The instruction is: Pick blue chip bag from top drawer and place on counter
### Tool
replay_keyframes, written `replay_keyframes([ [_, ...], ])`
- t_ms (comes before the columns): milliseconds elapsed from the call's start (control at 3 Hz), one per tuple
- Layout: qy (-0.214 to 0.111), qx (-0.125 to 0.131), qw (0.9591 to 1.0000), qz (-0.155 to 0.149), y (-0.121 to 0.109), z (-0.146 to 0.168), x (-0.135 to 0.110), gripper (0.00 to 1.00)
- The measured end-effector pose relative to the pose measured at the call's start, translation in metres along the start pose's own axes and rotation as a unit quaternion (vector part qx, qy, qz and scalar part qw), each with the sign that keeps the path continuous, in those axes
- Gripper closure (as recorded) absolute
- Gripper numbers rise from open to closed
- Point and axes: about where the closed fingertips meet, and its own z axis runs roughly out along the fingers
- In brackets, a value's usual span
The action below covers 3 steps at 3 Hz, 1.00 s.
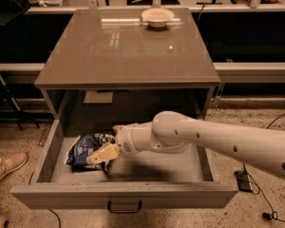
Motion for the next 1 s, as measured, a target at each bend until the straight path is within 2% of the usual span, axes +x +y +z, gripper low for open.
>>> replay_keyframes([
  [667,-0.008,-0.014,0.9999,-0.003,0.002,0.015,-0.003,0.56],
  [1000,-0.029,-0.014,0.9993,-0.017,-0.006,-0.003,-0.016,0.8],
])
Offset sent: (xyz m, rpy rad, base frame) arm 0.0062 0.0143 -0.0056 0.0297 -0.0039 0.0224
